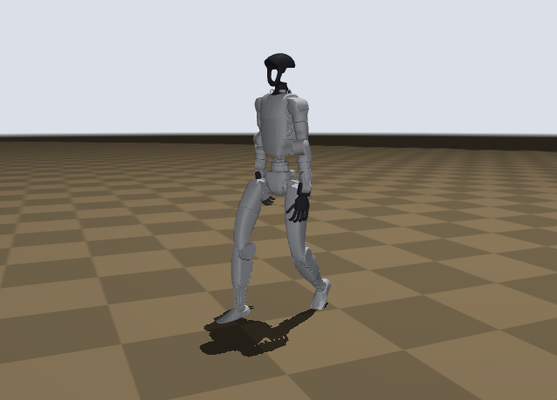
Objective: Walk run
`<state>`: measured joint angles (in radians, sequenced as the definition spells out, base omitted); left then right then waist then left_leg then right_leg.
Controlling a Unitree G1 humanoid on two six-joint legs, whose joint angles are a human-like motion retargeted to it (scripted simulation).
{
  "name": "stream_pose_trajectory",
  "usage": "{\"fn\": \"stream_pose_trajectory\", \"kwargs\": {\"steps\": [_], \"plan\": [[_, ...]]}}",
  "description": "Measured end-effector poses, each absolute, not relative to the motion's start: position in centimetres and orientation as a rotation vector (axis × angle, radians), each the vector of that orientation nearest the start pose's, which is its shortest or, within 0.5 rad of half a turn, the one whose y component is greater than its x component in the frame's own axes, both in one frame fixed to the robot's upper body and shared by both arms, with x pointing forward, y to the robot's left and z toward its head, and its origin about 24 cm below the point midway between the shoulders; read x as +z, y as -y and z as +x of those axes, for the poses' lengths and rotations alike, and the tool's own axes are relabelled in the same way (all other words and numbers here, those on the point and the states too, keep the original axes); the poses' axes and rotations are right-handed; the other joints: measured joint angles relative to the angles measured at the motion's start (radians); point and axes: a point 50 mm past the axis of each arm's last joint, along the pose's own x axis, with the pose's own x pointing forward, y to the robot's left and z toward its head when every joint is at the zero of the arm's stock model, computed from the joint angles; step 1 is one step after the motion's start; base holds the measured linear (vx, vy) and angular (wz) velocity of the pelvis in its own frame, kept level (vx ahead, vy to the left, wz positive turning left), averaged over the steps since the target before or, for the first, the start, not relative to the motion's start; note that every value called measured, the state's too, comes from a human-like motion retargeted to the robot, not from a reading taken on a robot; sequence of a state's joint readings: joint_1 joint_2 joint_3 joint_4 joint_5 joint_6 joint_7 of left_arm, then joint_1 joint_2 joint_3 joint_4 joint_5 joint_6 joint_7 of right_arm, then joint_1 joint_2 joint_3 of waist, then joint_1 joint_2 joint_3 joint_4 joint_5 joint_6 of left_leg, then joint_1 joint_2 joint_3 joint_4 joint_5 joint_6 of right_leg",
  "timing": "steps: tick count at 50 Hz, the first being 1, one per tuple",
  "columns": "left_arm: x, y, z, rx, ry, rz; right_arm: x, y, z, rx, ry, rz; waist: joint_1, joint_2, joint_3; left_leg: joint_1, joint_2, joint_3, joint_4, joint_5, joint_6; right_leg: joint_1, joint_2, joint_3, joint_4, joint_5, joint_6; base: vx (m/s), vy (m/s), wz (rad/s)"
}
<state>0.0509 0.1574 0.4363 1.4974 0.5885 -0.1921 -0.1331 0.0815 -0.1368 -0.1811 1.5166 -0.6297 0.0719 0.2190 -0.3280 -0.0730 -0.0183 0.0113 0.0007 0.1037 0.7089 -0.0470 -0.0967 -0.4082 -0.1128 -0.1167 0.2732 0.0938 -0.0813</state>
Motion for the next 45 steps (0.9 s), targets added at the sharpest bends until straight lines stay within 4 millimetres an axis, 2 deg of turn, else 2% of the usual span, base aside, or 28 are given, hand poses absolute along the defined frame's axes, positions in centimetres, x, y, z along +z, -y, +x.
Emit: {"fn": "stream_pose_trajectory", "kwargs": {"steps": [2, 5, 8, 10, 11, 12, 13, 14, 17, 20, 25, 27, 29, 30, 32, 33, 35, 37, 38, 39, 40, 42, 43, 45], "plan": [[-17.6, -20.9, 0.8, -0.117, -1.417, 0.153, -17.9, 20.0, -0.4, 0.337, -1.627, -0.270, 0.055, -0.016, 0.015, -0.057, -0.025, 0.045, -0.024, -0.055, 0.012, 0.028, 0.011, 0.009, -0.035, 0.014, -0.008, 0.22, -0.11, -0.36], [-17.7, -20.3, -0.4, -0.125, -1.431, 0.158, -17.8, 20.0, 2.1, 0.297, -1.477, -0.289, 0.092, -0.005, 0.046, -0.139, -0.103, -0.046, -0.129, -0.129, -0.024, 0.098, 0.013, -0.077, -0.115, 0.039, 0.001, 0.27, -0.07, 0.36], [-17.7, -19.9, -1.3, -0.132, -1.447, 0.170, -17.5, 21.4, 3.5, 0.271, -1.418, -0.365, 0.114, 0.015, 0.057, -0.128, -0.005, 0.244, -0.363, -0.152, 0.082, 0.144, 0.037, -0.140, -0.151, 0.009, -0.008, 0.26, 0.05, 0.81], [-17.7, -19.7, -2.0, -0.142, -1.462, 0.175, -17.3, 22.4, 3.6, 0.253, -1.420, -0.411, 0.115, 0.033, 0.068, -0.110, 0.001, 0.407, -0.485, -0.112, 0.163, 0.193, 0.053, -0.210, -0.187, -0.016, -0.021, 0.22, 0.15, 1.23], [-17.7, -19.5, -2.3, -0.147, -1.469, 0.178, -17.2, 22.9, 3.5, 0.245, -1.431, -0.424, 0.111, 0.032, 0.066, -0.097, -0.033, 0.408, -0.505, -0.110, 0.216, 0.216, 0.049, -0.244, -0.206, -0.026, -0.025, 0.20, 0.15, 1.39], [-17.7, -19.4, -2.5, -0.151, -1.474, 0.182, -17.1, 23.4, 3.4, 0.236, -1.444, -0.432, 0.106, 0.035, 0.064, -0.080, -0.043, 0.427, -0.518, -0.112, 0.233, 0.236, 0.047, -0.279, -0.223, -0.038, -0.029, 0.14, 0.20, 1.62], [-17.8, -19.3, -2.4, -0.154, -1.476, 0.187, -17.1, 23.8, 3.3, 0.226, -1.459, -0.432, 0.100, 0.044, 0.060, -0.054, -0.005, 0.484, -0.517, -0.121, 0.181, 0.248, 0.049, -0.316, -0.237, -0.050, -0.028, 0.13, 0.26, 1.32], [-17.8, -19.2, -2.3, -0.157, -1.479, 0.190, -17.0, 24.0, 3.0, 0.214, -1.476, -0.424, 0.118, 0.047, 0.062, -0.056, -0.002, 0.459, -0.513, -0.127, 0.165, 0.265, 0.054, -0.324, -0.251, -0.058, -0.026, 0.13, 0.27, 0.80], [-17.8, -19.3, -1.9, -0.156, -1.475, 0.201, -17.1, 24.1, 1.3, 0.161, -1.530, -0.364, 0.175, 0.047, 0.063, -0.081, -0.101, 0.165, -0.531, -0.159, 0.191, 0.320, 0.070, -0.359, -0.286, -0.084, -0.015, 0.14, 0.13, 0.84], [-17.8, -19.2, -1.0, -0.136, -1.433, 0.198, -17.2, 23.6, -0.5, 0.129, -1.578, -0.283, 0.197, 0.049, 0.048, -0.052, -0.074, 0.269, -0.572, -0.161, 0.219, 0.333, 0.068, -0.386, -0.272, -0.128, -0.012, 0.10, 0.11, 1.34], [-17.9, -18.9, 0.8, -0.094, -1.376, 0.164, -17.3, 22.9, -1.8, 0.214, -1.621, -0.242, 0.221, 0.074, 0.050, -0.062, -0.097, 0.148, -0.618, -0.147, 0.256, 0.310, 0.008, -0.435, -0.108, -0.217, 0.038, 0.08, 0.16, 1.17], [-17.8, -19.0, 1.1, -0.080, -1.364, 0.160, -17.3, 22.7, -2.0, 0.273, -1.621, -0.281, 0.218, 0.095, 0.043, -0.066, -0.078, 0.141, -0.626, -0.150, 0.267, 0.266, -0.014, -0.457, 0.011, -0.220, 0.003, 0.08, 0.07, 1.15], [-17.8, -19.3, 1.4, -0.067, -1.359, 0.159, -17.4, 22.3, -1.8, 0.333, -1.619, -0.337, 0.213, 0.106, 0.047, -0.067, -0.072, 0.104, -0.631, -0.146, 0.269, 0.210, -0.013, -0.399, 0.116, -0.229, -0.049, 0.08, 0.04, 1.04], [-17.8, -19.4, 1.5, -0.060, -1.359, 0.158, -17.4, 22.2, -1.7, 0.357, -1.619, -0.368, 0.212, 0.105, 0.052, -0.064, -0.075, 0.088, -0.633, -0.143, 0.267, 0.180, 0.003, -0.333, 0.151, -0.235, -0.055, 0.06, 0.01, 0.94], [-17.8, -19.5, 1.7, -0.029, -1.354, 0.145, -17.5, 22.0, -1.5, 0.383, -1.614, -0.414, 0.208, 0.094, 0.064, -0.051, -0.090, 0.067, -0.634, -0.137, 0.262, 0.153, 0.064, -0.179, 0.147, -0.218, -0.001, 0.06, -0.02, 1.06], [-17.7, -19.6, 1.9, 0.001, -1.342, 0.130, -17.5, 21.9, -1.4, 0.400, -1.604, -0.436, 0.199, 0.085, 0.071, -0.043, -0.100, 0.058, -0.633, -0.133, 0.258, 0.143, 0.116, -0.067, 0.123, -0.202, 0.046, 0.13, -0.04, 1.27], [-17.7, -19.6, 2.2, 0.072, -1.301, 0.095, -17.6, 21.7, -1.3, 0.438, -1.582, -0.463, 0.182, 0.069, 0.077, -0.034, -0.121, 0.026, -0.624, -0.129, 0.254, 0.151, 0.164, 0.056, 0.042, -0.149, 0.085, 0.22, -0.05, 1.31], [-17.4, -19.9, 3.2, 0.162, -1.224, 0.039, -17.6, 21.4, -1.0, 0.474, -1.560, -0.478, 0.142, 0.071, 0.085, -0.036, -0.117, -0.029, -0.595, -0.134, 0.237, 0.164, 0.155, 0.005, -0.026, -0.120, -0.024, 0.22, -0.05, 1.28], [-17.3, -20.1, 3.9, 0.200, -1.180, 0.010, -17.6, 21.4, -0.9, 0.479, -1.556, -0.485, 0.134, 0.072, 0.087, -0.043, -0.115, -0.042, -0.574, -0.138, 0.227, 0.171, 0.167, -0.023, -0.033, -0.139, -0.074, 0.15, -0.06, 0.90], [-17.1, -20.4, 4.8, 0.230, -1.135, -0.014, -17.6, 21.3, -0.8, 0.472, -1.554, -0.484, 0.136, 0.062, 0.089, -0.054, -0.125, -0.048, -0.545, -0.143, 0.220, 0.191, 0.135, -0.095, -0.048, -0.160, -0.069, 0.09, -0.07, 0.62], [-16.9, -20.7, 5.9, 0.256, -1.089, -0.037, -17.7, 21.3, -0.7, 0.459, -1.553, -0.480, 0.142, 0.046, 0.091, -0.067, -0.141, -0.050, -0.512, -0.150, 0.215, 0.217, 0.081, -0.189, -0.066, -0.182, -0.036, 0.11, -0.10, 0.79], [-16.2, -21.4, 8.5, 0.315, -0.990, -0.070, -17.7, 20.9, -0.7, 0.436, -1.556, -0.443, 0.141, 0.021, 0.103, -0.111, -0.153, -0.056, -0.403, -0.105, 0.154, 0.230, 0.126, -0.055, -0.101, -0.184, -0.022, 0.11, -0.15, 0.79], [-15.7, -21.8, 10.1, 0.350, -0.929, -0.087, -17.8, 20.7, -0.4, 0.433, -1.554, -0.423, 0.157, 0.009, 0.106, -0.152, -0.136, -0.028, -0.332, -0.059, 0.092, 0.236, 0.134, -0.038, -0.115, -0.184, -0.025, 0.05, -0.16, 0.31], [-14.3, -22.8, 13.5, 0.416, -0.774, -0.113, -17.8, 20.5, 0.4, 0.445, -1.547, -0.399, 0.173, -0.018, 0.116, -0.226, -0.100, 0.021, -0.197, 0.002, -0.051, 0.244, 0.071, -0.171, -0.145, -0.167, -0.004, 0.04, -0.14, 0.05]]}}
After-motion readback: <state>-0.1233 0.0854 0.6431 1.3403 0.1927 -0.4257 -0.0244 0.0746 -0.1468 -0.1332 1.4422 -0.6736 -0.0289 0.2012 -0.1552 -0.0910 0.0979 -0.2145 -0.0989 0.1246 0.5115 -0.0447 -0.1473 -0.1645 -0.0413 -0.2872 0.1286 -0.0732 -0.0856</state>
